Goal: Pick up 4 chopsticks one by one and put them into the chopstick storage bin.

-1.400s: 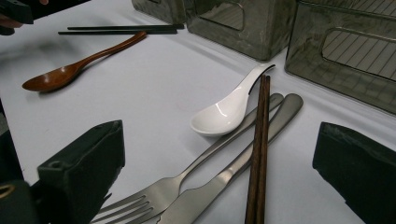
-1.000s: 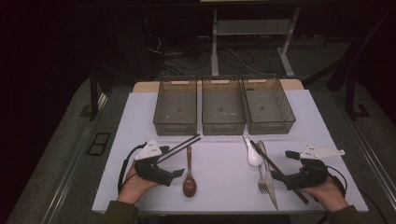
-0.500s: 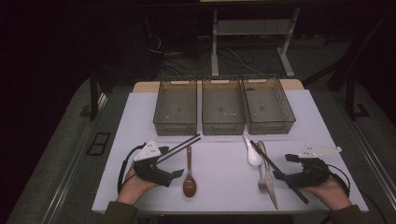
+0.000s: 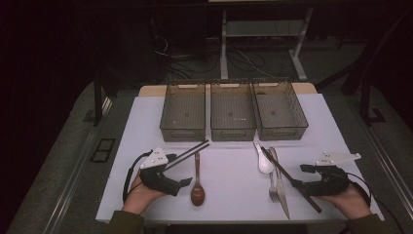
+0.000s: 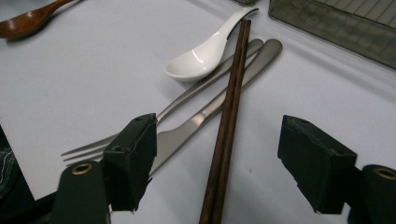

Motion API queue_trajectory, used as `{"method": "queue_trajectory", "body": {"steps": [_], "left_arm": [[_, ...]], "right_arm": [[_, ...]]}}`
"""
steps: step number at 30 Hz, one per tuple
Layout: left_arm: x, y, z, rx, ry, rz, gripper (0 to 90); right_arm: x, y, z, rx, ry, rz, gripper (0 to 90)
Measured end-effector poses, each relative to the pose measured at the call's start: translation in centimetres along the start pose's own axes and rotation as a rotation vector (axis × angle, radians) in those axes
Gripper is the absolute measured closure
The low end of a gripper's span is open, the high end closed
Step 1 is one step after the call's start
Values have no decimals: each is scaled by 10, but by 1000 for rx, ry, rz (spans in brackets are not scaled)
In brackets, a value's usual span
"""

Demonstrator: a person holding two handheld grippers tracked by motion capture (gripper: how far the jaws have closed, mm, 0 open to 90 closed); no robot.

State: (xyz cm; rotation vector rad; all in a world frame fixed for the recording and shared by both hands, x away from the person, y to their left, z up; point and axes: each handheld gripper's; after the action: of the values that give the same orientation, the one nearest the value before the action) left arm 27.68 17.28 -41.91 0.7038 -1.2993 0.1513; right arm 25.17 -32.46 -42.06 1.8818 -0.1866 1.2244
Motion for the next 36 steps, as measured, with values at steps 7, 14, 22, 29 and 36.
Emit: {"method": "queue_trajectory", "body": {"steps": [7, 14, 22, 29, 36], "left_arm": [[0, 0, 0, -1, 1, -3, 0], [0, 0, 0, -1, 0, 0, 0], [0, 0, 0, -1, -1, -3, 0], [-1, 0, 0, -1, -1, -5, 0], [-1, 0, 0, 0, -2, -5, 0]], "right_arm": [[-2, 3, 3, -15, -13, -43, 361], [-5, 2, 4, -31, -11, -107, 482], [-7, -3, 1, -16, 3, -160, 561], [-10, -10, -2, -23, 27, -204, 612], [-10, -12, -3, -39, 48, -232, 661]]}}
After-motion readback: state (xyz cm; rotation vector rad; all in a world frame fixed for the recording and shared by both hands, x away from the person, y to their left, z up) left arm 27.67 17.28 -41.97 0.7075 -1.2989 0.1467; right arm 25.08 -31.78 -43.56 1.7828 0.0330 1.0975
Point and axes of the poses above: each handheld gripper's, and its own axes: y roughly backward along the jaws, x roughly out of its top, z roughly to its right, and after that the axes turned 8 degrees about z, right-handed
